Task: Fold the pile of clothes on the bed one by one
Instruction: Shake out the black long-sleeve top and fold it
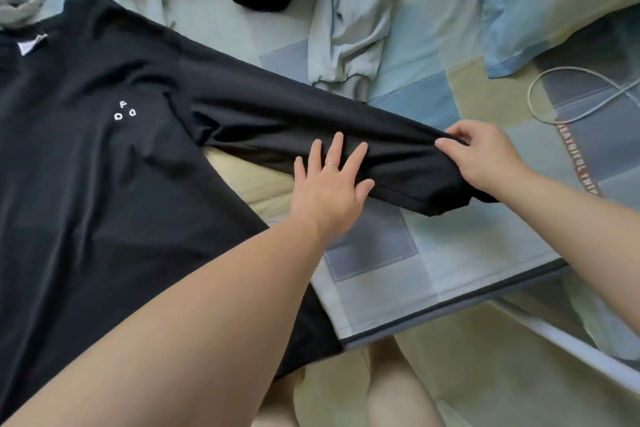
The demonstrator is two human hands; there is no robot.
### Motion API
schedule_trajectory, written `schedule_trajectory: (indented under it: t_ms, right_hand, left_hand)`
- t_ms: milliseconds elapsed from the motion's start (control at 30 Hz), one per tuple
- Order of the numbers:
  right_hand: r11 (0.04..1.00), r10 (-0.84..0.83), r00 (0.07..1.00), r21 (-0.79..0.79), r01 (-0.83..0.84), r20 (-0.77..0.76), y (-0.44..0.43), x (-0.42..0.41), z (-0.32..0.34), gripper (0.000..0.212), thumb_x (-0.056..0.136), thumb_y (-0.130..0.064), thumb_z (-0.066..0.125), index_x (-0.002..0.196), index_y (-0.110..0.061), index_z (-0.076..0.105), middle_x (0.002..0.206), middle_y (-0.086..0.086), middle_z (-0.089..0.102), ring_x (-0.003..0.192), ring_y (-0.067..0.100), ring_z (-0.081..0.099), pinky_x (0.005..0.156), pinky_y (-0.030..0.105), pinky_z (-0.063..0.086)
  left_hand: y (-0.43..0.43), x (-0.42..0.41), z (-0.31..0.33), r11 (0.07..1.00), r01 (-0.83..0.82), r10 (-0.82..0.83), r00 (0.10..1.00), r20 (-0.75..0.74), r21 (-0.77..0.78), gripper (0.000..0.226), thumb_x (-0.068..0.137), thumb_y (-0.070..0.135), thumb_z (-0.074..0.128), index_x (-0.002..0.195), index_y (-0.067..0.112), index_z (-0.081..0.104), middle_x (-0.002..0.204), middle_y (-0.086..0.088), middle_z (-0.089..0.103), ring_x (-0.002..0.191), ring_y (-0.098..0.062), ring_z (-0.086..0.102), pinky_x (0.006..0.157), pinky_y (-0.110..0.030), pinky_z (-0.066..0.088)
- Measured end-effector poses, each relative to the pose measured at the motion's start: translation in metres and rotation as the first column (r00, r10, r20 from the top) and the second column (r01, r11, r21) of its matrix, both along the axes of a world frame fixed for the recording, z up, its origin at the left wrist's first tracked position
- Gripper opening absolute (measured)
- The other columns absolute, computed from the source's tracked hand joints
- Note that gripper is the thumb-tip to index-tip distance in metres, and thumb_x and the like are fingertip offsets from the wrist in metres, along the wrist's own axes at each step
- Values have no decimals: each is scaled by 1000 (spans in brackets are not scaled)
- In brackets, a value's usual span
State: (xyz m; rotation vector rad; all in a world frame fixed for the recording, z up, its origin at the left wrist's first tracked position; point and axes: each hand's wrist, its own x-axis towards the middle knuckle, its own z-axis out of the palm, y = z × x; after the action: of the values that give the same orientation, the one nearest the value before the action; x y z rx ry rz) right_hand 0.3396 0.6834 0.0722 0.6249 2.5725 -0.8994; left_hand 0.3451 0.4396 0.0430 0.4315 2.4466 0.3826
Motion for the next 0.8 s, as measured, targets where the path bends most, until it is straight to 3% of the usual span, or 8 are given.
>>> schedule_trajectory:
  t_ms: [167,267,400,600,700,800]
  right_hand:
    - [992,24,996,125,-13,-89,67,-36,9,12,94,-32,67,89,-20,66,88,1,63,91,25,58,78,31,39]
    - [978,-10,989,204,39,-145,95,-53,8,23,92,-43,67,85,-22,60,87,2,63,93,28,56,79,38,44]
    - [972,18,997,237,2,-79,119,-68,0,33,92,-51,63,81,-21,56,86,1,61,89,27,52,73,37,40]
    - [992,43,998,123,-37,-40,138,-80,-20,32,93,-46,65,82,-18,54,76,0,58,85,27,51,70,34,34]
    - [997,-12,998,-73,16,58,151,-82,-27,39,78,-47,81,94,-20,60,83,-4,58,84,19,55,71,32,42]
    - [975,130,958,-209,-76,256,160,-67,-29,65,69,-47,88,119,-24,55,104,-4,58,96,16,58,80,29,46]
  left_hand:
    - [59,-23,-8,1000,-22,21,999,-24,-16,65,103,59,28,159,43,-1,170,0,-6,154,-34,-8,122,-58,0]
    - [91,-42,-12,1000,-24,24,997,-80,-3,67,102,59,29,158,44,-4,169,-2,-6,154,-35,-8,122,-57,-2]
    - [120,-64,-16,999,14,-19,993,-116,-41,67,102,58,30,159,42,-2,169,-3,-4,154,-35,-6,123,-57,1]
    - [142,-91,-19,998,-17,40,931,-363,66,59,103,48,39,158,33,22,169,-3,12,154,-32,10,122,-52,13]
    - [156,-113,-23,1000,1,3,940,-342,11,49,104,46,39,149,27,39,160,-4,33,149,-31,22,119,-48,18]
    - [166,-130,-27,988,129,-145,964,-223,-84,43,100,48,50,137,25,51,141,-2,48,134,-30,36,107,-44,29]
